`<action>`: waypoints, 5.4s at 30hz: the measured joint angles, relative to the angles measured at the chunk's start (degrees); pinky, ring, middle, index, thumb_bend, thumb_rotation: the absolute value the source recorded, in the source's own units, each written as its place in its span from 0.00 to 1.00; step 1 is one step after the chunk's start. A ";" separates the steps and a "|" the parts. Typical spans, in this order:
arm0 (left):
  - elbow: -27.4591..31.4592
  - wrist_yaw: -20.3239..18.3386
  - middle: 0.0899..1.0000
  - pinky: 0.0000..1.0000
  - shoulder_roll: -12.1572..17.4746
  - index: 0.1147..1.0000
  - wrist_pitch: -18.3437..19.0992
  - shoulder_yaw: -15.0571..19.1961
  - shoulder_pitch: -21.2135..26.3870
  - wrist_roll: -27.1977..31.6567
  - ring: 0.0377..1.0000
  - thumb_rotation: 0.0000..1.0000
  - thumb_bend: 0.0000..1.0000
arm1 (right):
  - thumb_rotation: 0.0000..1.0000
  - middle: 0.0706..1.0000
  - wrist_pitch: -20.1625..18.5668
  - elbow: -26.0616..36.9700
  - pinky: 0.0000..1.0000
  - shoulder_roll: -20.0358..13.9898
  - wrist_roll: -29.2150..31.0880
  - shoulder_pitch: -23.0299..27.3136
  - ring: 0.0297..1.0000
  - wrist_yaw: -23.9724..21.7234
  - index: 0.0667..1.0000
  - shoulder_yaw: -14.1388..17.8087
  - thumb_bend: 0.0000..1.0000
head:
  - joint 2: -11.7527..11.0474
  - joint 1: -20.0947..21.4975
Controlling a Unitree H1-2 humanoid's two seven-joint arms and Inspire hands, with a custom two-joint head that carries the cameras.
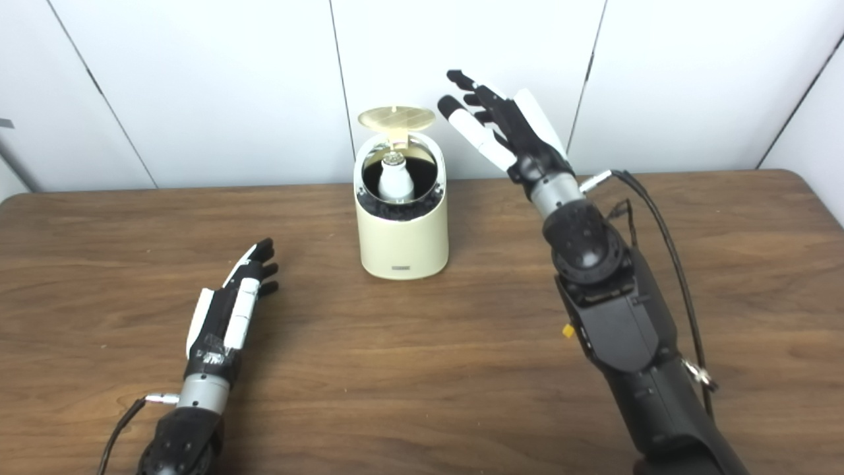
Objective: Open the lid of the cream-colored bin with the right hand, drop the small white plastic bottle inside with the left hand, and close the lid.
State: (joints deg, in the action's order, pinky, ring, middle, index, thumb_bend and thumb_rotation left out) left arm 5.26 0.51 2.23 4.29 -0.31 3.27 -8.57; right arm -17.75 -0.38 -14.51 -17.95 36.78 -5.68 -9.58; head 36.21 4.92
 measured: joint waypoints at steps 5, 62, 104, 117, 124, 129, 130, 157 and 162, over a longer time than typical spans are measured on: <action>0.09 0.02 0.95 0.88 -0.60 0.95 -0.19 -0.48 -0.35 0.11 0.92 0.99 0.63 | 1.00 0.89 0.01 -2.52 0.84 0.18 -3.44 2.61 0.90 -0.40 0.84 -2.54 0.58 | -0.09 -0.53; 1.68 2.29 0.91 0.83 -1.80 0.91 3.80 -2.32 -0.33 -3.33 0.89 1.00 0.71 | 1.00 0.97 2.30 6.04 0.99 -3.52 -16.31 -3.20 1.00 -11.56 0.63 -8.94 0.60 | 1.41 -2.72; 2.59 4.02 0.91 0.81 -2.43 0.93 4.91 -2.98 -0.31 -4.61 0.87 1.00 0.69 | 0.96 0.99 1.28 7.51 1.00 -4.50 -19.62 -4.10 1.00 -14.17 0.75 -10.55 0.53 | 1.93 -4.04; 2.80 4.13 0.92 0.81 -2.97 0.92 5.12 -2.44 -0.34 -4.26 0.89 0.94 0.66 | 1.00 0.99 1.77 8.67 0.96 -2.13 -13.91 -8.33 1.00 -12.23 0.96 -2.84 0.54 | 1.85 -4.13; 1.18 5.29 0.89 0.77 -3.64 0.90 2.54 -0.84 -0.33 -3.77 0.85 0.94 0.64 | 1.00 0.97 -0.06 9.93 0.87 -2.28 -9.07 -12.61 0.95 -10.26 0.96 3.94 0.53 | 1.41 -4.04; 0.83 5.43 0.88 0.76 -3.71 0.89 1.86 0.00 -0.33 -2.24 0.84 0.94 0.65 | 1.00 0.96 0.05 10.22 0.88 -1.36 -4.37 -18.13 0.94 -8.52 0.94 7.61 0.55 | 1.32 -4.66; 0.81 5.44 0.88 0.77 -3.76 0.89 1.80 0.30 -0.34 -1.69 0.84 0.93 0.66 | 1.00 0.96 0.06 10.23 0.90 -0.90 -3.13 -18.90 0.95 -7.98 0.94 8.52 0.55 | 1.32 -4.66; 3.08 -1.47 1.00 1.00 0.29 1.00 -8.03 4.37 -9.30 13.85 1.00 1.00 0.60 | 1.00 1.00 6.54 10.69 1.00 11.64 25.91 -36.40 1.00 -2.81 1.00 17.77 0.63 | 2.72 -3.43; 2.97 -1.83 1.00 1.00 0.35 1.00 -11.92 4.71 -9.93 14.37 1.00 1.00 0.57 | 1.00 1.00 8.83 10.38 1.00 11.65 27.51 -37.85 1.00 -2.35 1.00 17.97 0.64 | 2.99 -3.52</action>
State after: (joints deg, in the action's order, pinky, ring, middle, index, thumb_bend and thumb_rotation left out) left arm 8.23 -1.32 2.58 -7.63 4.40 -6.66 5.79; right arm -8.92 9.99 -2.87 9.57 -1.07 -8.03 8.39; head 39.20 1.41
